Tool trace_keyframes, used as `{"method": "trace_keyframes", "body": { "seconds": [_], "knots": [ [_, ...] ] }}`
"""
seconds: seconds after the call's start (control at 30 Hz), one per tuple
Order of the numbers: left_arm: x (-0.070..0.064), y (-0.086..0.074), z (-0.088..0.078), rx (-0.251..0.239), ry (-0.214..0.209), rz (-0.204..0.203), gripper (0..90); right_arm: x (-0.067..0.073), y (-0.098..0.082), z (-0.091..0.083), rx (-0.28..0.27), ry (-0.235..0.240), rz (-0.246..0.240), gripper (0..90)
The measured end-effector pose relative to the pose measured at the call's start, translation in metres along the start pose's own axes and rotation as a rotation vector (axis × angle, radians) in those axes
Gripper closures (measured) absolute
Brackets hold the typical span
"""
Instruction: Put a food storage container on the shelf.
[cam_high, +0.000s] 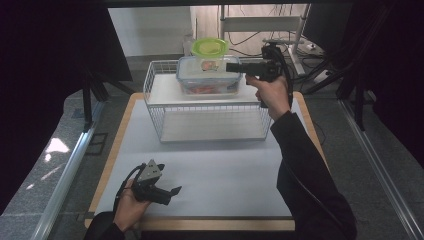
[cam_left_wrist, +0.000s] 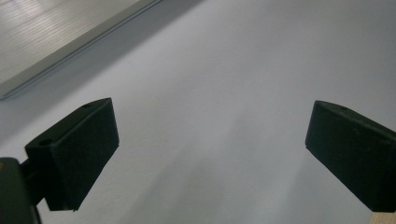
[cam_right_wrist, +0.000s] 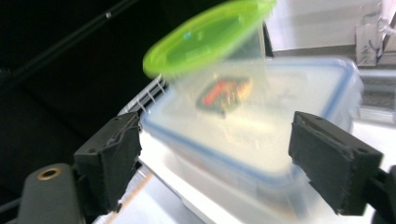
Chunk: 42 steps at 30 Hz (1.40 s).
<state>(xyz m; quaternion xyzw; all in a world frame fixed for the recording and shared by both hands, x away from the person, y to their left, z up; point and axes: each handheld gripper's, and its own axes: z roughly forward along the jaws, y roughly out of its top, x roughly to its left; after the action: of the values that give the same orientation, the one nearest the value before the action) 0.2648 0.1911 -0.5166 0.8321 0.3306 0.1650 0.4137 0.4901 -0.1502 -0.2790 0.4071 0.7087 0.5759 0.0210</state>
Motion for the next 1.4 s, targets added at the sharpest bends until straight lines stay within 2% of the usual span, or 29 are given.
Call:
{"method": "trace_keyframes", "body": {
  "seconds": [0.2,0.33,0.4,0.6,0.7,1.03,1.4],
  "knots": [
    [0.000,0.000,-0.001,-0.013,-0.010,-0.007,2.6,0.002,-0.039,-0.022,0.014,-0.030,-0.121,10.8],
    [0.000,0.000,-0.002,-0.020,-0.018,-0.007,2.5,0.007,-0.055,-0.028,0.027,-0.043,-0.176,8.9],
    [0.000,0.000,-0.003,-0.025,-0.023,-0.003,2.4,0.011,-0.066,-0.032,0.039,-0.052,-0.220,8.1],
    [0.000,0.001,-0.003,-0.037,-0.031,-0.007,2.2,0.020,-0.095,-0.036,0.072,-0.052,-0.287,5.0],
    [0.000,0.001,-0.003,-0.040,-0.033,-0.005,2.2,0.020,-0.111,-0.038,0.085,-0.051,-0.310,3.6],
    [-0.001,0.001,-0.003,-0.035,-0.024,0.005,1.9,0.008,-0.156,-0.047,0.133,-0.077,-0.325,0.0],
    [-0.001,0.001,-0.003,-0.032,-0.019,0.009,1.2,0.001,-0.194,-0.055,0.111,-0.106,-0.345,0.0]
  ]
}}
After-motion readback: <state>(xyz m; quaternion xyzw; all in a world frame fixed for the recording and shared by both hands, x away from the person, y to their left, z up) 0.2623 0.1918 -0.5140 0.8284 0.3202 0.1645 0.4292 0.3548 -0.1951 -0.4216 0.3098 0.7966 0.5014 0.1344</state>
